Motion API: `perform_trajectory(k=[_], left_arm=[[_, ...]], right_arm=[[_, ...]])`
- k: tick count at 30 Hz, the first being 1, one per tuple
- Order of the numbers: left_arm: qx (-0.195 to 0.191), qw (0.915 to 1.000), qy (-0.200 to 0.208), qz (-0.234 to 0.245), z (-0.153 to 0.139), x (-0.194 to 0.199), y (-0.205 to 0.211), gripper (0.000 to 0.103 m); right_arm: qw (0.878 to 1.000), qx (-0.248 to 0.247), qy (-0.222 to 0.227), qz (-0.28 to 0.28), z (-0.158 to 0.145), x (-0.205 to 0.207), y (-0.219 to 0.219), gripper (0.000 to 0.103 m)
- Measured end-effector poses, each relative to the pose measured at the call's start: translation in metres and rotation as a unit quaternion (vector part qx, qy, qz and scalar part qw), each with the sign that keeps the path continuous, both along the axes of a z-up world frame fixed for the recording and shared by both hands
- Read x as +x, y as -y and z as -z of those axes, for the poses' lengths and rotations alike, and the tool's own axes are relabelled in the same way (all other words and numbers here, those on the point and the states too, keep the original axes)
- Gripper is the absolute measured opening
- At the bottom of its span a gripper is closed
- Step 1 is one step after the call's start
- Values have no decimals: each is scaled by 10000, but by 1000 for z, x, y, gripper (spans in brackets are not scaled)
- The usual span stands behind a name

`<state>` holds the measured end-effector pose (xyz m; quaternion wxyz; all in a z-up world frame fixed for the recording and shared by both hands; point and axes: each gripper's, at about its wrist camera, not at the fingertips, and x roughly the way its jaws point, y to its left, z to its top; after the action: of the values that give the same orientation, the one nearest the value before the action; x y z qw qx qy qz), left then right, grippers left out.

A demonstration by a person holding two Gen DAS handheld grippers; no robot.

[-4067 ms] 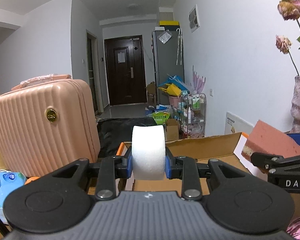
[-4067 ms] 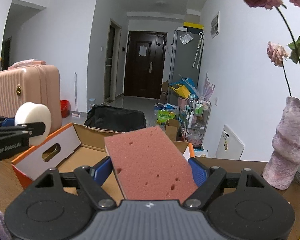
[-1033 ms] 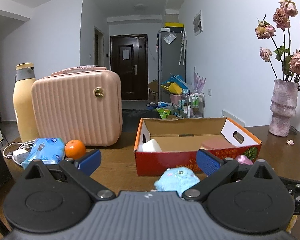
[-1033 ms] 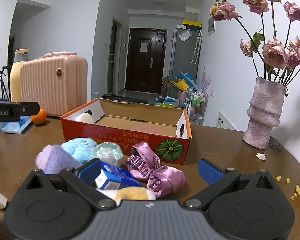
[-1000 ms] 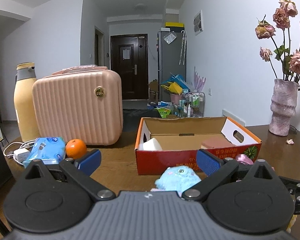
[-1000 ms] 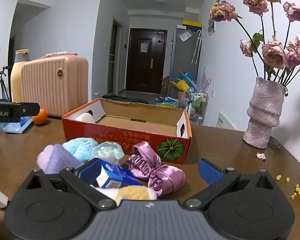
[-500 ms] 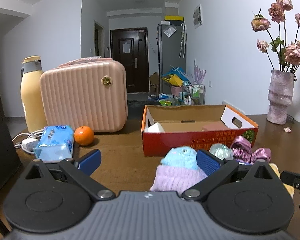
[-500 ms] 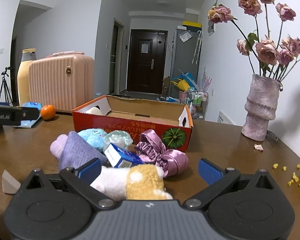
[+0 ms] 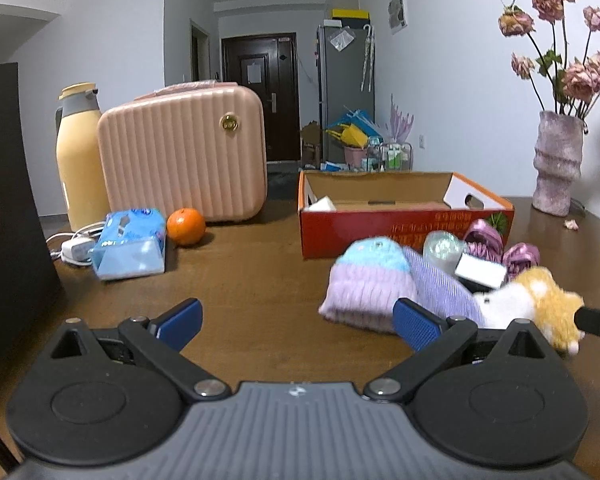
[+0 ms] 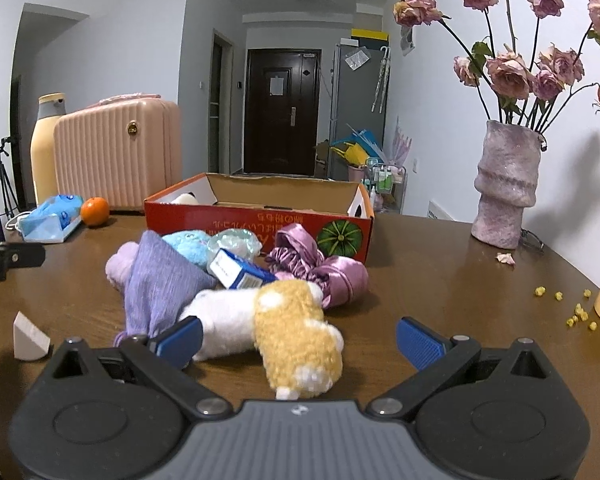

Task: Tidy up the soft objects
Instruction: 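Move the left tool to the white triangular sponge and grasp it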

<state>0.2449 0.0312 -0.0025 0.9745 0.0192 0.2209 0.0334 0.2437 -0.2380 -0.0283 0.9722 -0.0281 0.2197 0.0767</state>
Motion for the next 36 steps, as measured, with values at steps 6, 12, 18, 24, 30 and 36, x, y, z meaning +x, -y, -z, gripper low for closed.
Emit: perform_trajectory(k=[6,12,18,24,30,36], left_arm=[[128,9997,-219,69,14,-16,-2,103],[259,9982,-527,89,28,-20,-6,103],[278,9965,-780,146,38,-15,-8,103],[378,9944,-940,290,47,-10,-3,95],[227,9919,-1166,460,54,-3,-5,51],[-11,9903,-1246,610,55,-1,-8,21]], right_arm=[[10000,28,-38,67,5,-10,1,103],[9998,54,-139,126,10,-15,1,103],[9996,36,-207,167,15,-16,0,103],[9995,20,-255,185,17,-14,0,103],[9994,15,-296,192,19,-13,-1,103],[9993,14,-306,206,20,-12,0,103]])
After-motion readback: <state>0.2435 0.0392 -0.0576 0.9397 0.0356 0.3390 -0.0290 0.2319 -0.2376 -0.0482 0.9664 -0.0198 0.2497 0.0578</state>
